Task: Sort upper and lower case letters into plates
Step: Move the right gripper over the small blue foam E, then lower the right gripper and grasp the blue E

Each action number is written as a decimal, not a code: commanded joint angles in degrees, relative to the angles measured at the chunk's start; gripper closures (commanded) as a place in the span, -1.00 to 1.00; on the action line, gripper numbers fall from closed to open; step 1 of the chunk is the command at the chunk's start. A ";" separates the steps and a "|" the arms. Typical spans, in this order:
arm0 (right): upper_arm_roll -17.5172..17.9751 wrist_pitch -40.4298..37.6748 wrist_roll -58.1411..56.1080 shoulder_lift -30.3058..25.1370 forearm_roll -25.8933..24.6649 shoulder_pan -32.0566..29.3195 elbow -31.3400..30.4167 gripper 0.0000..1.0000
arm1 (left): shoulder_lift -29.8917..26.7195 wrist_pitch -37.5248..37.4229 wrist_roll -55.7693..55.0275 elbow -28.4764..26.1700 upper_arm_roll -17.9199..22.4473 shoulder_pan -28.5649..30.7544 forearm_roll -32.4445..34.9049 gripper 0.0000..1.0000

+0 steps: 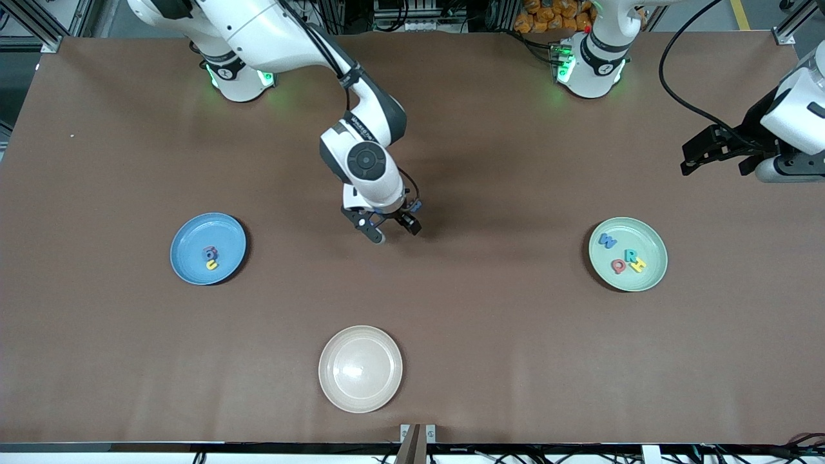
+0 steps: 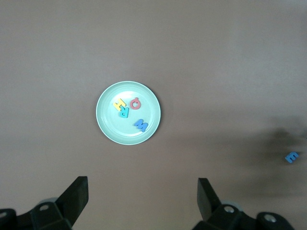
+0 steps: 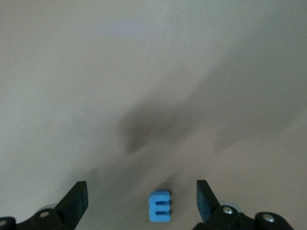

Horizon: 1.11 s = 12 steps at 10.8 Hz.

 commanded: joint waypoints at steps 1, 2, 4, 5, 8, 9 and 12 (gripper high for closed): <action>-0.24 0.13 1.54 1.95 0.86 1.48 1.31 -1.00 | -0.94 -0.28 -0.74 -0.69 -0.47 0.03 1.43 -1.00; 0.46 0.74 1.45 2.48 1.73 1.48 1.32 -1.00 | -0.85 -0.28 -0.74 -0.69 -0.47 0.03 1.34 -1.00; 0.73 1.10 1.45 2.57 1.83 1.83 1.05 -1.00 | -0.68 -0.28 -0.74 -0.69 -0.47 -0.06 1.34 -1.00; 0.90 1.19 1.45 2.92 2.00 1.83 1.14 -1.00 | -0.59 -0.11 -0.74 -0.69 -0.47 -0.14 1.34 -1.00; 0.99 2.94 1.45 4.50 2.09 1.92 1.14 -0.81 | -0.50 -0.02 -0.74 -0.69 -0.56 -0.15 1.43 -1.00; 0.99 3.21 1.37 4.51 2.09 1.92 1.14 -0.81 | -0.50 -0.02 -0.74 -0.69 -0.56 -0.23 1.34 -1.00; 1.17 3.04 1.37 4.68 2.18 2.18 1.14 -0.79 | -0.50 -0.02 -0.74 -0.69 -0.64 -0.23 1.34 -1.00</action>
